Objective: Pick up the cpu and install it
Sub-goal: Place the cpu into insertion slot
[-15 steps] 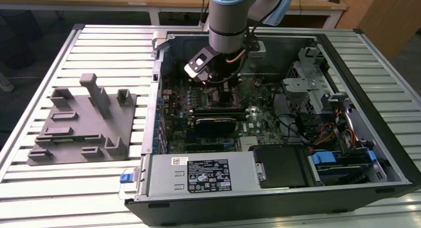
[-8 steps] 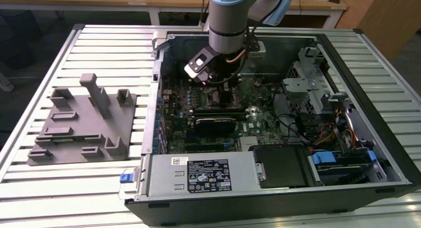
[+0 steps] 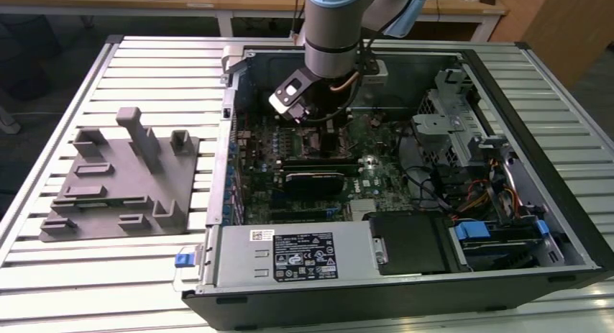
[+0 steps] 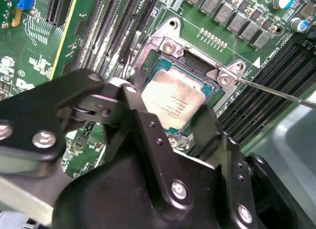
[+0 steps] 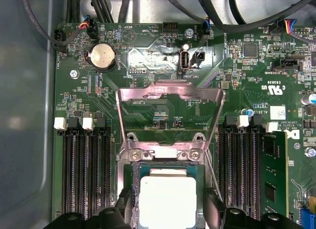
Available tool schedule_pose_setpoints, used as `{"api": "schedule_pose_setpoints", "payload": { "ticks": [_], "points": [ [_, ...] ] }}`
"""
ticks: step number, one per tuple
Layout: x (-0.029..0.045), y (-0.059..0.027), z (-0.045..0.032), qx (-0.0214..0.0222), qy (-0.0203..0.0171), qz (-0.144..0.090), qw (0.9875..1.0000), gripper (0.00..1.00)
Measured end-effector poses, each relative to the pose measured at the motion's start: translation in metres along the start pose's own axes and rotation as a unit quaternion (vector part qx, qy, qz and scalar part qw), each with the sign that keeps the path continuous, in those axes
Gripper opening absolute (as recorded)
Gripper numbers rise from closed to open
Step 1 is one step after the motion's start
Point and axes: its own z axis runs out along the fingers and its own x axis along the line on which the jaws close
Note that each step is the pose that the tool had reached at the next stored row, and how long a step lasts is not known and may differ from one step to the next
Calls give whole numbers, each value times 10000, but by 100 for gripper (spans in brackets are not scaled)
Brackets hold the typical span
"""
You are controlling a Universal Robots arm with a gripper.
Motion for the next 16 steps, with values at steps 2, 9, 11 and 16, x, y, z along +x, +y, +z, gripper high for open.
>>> {"api": "schedule_pose_setpoints", "payload": {
  "ticks": [2,9,11,16],
  "points": [
    [0,3,-4,1,1,1,10000,66],
    [1,11,-14,7,9,-83,10000,59],
    [0,12,-14,6,10,-100,9999,59],
    [0,12,-33,7,10,-112,9999,54]
  ]
}}
